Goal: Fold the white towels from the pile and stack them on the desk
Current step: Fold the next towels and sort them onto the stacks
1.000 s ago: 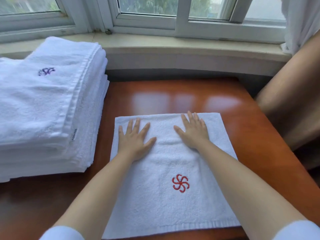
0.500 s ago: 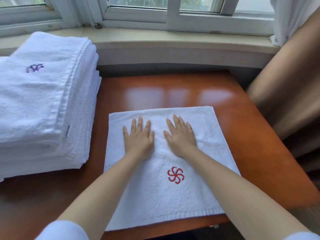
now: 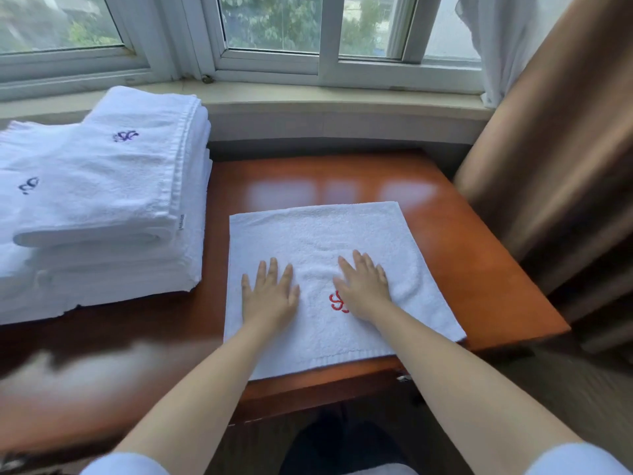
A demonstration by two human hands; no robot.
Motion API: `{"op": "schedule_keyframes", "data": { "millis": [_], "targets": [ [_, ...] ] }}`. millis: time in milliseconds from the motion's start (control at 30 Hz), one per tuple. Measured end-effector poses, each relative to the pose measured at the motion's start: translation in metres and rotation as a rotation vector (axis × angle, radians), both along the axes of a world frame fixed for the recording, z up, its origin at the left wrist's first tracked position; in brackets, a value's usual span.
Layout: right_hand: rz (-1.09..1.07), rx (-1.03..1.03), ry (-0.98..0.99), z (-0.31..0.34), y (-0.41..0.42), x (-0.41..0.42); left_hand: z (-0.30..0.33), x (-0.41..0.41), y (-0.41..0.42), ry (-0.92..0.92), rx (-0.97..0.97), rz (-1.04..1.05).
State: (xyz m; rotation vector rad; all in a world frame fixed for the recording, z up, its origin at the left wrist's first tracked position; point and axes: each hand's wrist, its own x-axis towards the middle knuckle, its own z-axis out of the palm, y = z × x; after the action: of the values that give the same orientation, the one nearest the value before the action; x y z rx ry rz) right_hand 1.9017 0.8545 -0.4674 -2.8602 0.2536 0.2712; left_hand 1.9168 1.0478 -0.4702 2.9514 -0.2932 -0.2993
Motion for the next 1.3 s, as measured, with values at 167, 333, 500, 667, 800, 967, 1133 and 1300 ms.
{"op": "schedule_keyframes", "data": {
  "millis": [167, 333, 500, 667, 800, 967, 1133, 1300],
  "targets": [
    [-0.068, -0.084, -0.016, -0.011, -0.020, -0.041, -0.008, -0.029, 0.039, -0.020, 0.019, 0.013],
    [-0.213, -0.104, 0.075, -0.007, -0.033, -0.056, -0.004, -0.045, 0.056, -0.036, 0.013, 0.154],
    [0.048, -0.054, 0.017, -0.006, 0.022, -0.066, -0.005, -0.062, 0.015, -0.090, -0.049, -0.005],
    [0.047, -0.076, -0.033, -0.010, 0.011, -0.078, -0.013, -0.072, 0.015, -0.074, -0.016, -0.026],
    [-0.045, -0.122, -0.014, -0.011, -0.010, -0.083, -0.015, -0.073, 0.022, -0.085, -0.003, -0.018],
    [-0.174, -0.144, 0.008, -0.013, -0.015, -0.088, -0.013, -0.078, 0.035, -0.058, 0.019, 0.003],
    [-0.033, 0.006, -0.028, -0.006, 0.025, -0.067, -0.009, -0.074, 0.030, -0.147, 0.000, 0.028],
    [0.092, -0.091, -0.070, -0.017, 0.016, -0.076, -0.014, -0.076, 0.041, -0.084, 0.005, 0.006]
  ]
}}
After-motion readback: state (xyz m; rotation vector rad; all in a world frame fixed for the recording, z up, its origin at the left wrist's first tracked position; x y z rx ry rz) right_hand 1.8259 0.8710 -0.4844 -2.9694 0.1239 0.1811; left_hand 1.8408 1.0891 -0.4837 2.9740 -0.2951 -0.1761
